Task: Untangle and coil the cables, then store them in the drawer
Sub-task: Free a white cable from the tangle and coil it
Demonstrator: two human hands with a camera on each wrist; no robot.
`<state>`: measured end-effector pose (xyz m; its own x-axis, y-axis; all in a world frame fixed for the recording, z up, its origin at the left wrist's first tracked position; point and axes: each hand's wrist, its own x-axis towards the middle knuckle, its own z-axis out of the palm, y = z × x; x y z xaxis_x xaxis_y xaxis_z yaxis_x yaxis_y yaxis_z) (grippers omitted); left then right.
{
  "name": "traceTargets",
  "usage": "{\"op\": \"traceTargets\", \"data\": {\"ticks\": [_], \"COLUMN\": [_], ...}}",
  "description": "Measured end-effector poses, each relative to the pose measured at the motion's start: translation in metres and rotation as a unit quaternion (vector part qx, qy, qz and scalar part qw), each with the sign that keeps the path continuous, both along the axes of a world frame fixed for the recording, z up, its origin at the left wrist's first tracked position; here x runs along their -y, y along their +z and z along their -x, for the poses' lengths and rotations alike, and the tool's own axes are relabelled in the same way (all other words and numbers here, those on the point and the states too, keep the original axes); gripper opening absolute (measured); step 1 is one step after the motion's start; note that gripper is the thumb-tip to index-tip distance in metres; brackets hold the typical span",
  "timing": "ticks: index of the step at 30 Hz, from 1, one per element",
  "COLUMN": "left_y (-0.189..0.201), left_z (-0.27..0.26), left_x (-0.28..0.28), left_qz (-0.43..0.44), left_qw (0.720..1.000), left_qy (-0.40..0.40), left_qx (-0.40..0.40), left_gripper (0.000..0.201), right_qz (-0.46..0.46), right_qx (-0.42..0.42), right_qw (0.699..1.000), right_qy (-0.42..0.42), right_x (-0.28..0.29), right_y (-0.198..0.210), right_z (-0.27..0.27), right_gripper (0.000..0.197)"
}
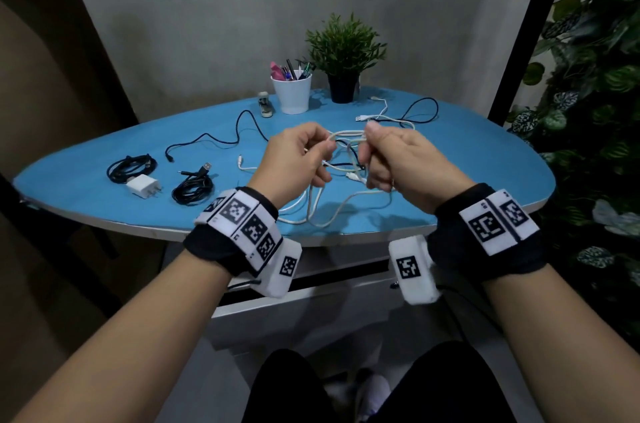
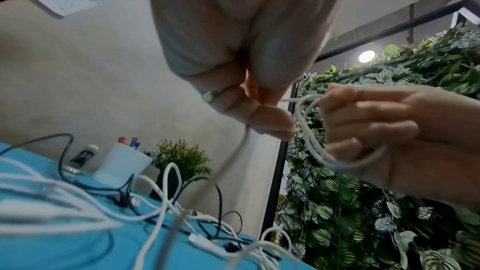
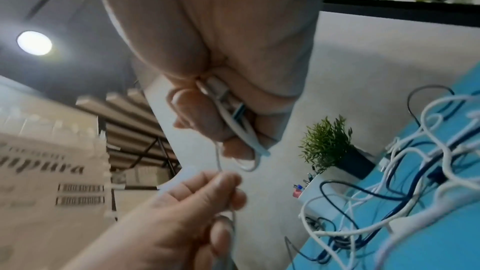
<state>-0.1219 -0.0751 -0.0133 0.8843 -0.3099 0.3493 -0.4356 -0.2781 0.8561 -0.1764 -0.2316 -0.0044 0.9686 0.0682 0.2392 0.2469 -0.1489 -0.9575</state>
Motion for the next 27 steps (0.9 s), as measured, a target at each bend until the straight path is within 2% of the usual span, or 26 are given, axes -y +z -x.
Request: {"op": "traceTargets", "data": {"ticks": [3, 8, 11, 13, 16, 18, 20, 23, 25, 27], "left_y": [-0.012, -0.028, -0.038, -0.043, -0.043, -0.037, -0.029, -0.014, -0.005, 0.002], "left_z": [0.005, 0.012, 0.022, 0.029, 0.036, 0.039, 0.041, 0.038, 0.035, 0.031], "left_x": [0.008, 0.016, 0.018, 0.018, 0.018, 0.016, 0.012, 0.006, 0.004, 0.004], "left_qz": [-0.030, -0.123, -0.173, -0.176, -0.130, -0.085, -0.047, -0.040, -0.018, 0.018], "left_qw": [0.999, 0.986, 0.972, 0.963, 0.953, 0.947, 0.952, 0.984, 0.994, 0.996], "left_qy": [-0.022, -0.073, -0.118, -0.157, -0.207, -0.223, -0.217, -0.149, -0.106, -0.080], "left_qx": [-0.032, -0.088, -0.106, -0.129, -0.182, -0.215, -0.210, -0.087, -0.016, 0.023], "left_gripper": [0.011, 0.016, 0.015, 0.015, 0.017, 0.018, 0.018, 0.017, 0.016, 0.016], "right_qz": [-0.112, -0.279, -0.331, -0.323, -0.234, -0.111, 0.019, 0.194, 0.244, 0.262], "right_qx": [-0.002, -0.004, 0.027, 0.038, 0.057, 0.083, 0.105, 0.114, 0.101, 0.084], "right_qw": [0.994, 0.960, 0.943, 0.944, 0.967, 0.985, 0.987, 0.963, 0.956, 0.953], "right_qy": [-0.007, -0.003, -0.029, -0.053, -0.084, -0.103, -0.124, -0.146, -0.132, -0.126], "right_x": [0.004, 0.008, 0.013, 0.014, 0.014, 0.014, 0.014, 0.015, 0.012, 0.011], "right_y": [0.007, 0.016, 0.017, 0.016, 0.010, 0.006, 0.003, 0.000, 0.001, 0.004], "right_z": [0.000, -0.001, -0.004, -0.006, -0.007, -0.006, -0.005, -0.004, -0.003, 0.000], "right_gripper": [0.043, 0.038, 0.035, 0.031, 0.027, 0.025, 0.021, 0.021, 0.023, 0.025]}}
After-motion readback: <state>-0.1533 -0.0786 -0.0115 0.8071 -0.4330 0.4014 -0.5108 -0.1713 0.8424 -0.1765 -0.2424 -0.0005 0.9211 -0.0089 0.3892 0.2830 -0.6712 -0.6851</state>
